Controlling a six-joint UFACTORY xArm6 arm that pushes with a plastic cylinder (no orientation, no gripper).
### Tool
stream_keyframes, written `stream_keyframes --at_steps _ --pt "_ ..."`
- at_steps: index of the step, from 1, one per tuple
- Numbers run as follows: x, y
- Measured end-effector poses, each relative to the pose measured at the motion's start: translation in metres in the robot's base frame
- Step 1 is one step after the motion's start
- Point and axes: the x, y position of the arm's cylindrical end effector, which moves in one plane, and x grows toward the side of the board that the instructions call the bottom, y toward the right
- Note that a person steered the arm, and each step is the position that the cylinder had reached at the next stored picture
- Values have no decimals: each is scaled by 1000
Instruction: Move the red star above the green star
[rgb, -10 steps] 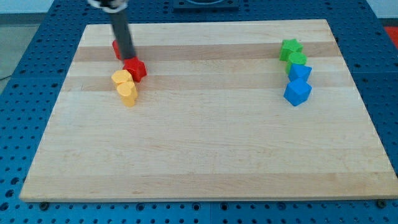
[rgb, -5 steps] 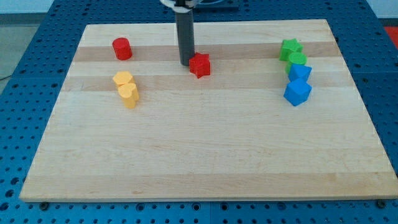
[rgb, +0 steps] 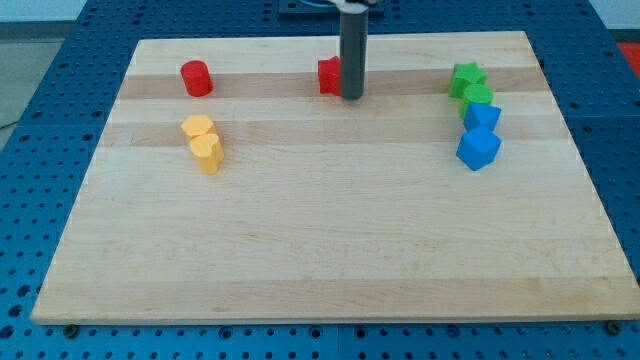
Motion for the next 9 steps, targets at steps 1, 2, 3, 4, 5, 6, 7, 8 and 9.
stream_keyframes --at_steps 1,2,3,4,5,6,7,8,9 --pt "14 -51" --pt "-7 -81" --pt "-55 -38" --pt "-90 50" --pt "-96 43" --pt "-73 -18" --pt "-28 -36" --pt "-26 16" --pt "-59 63"
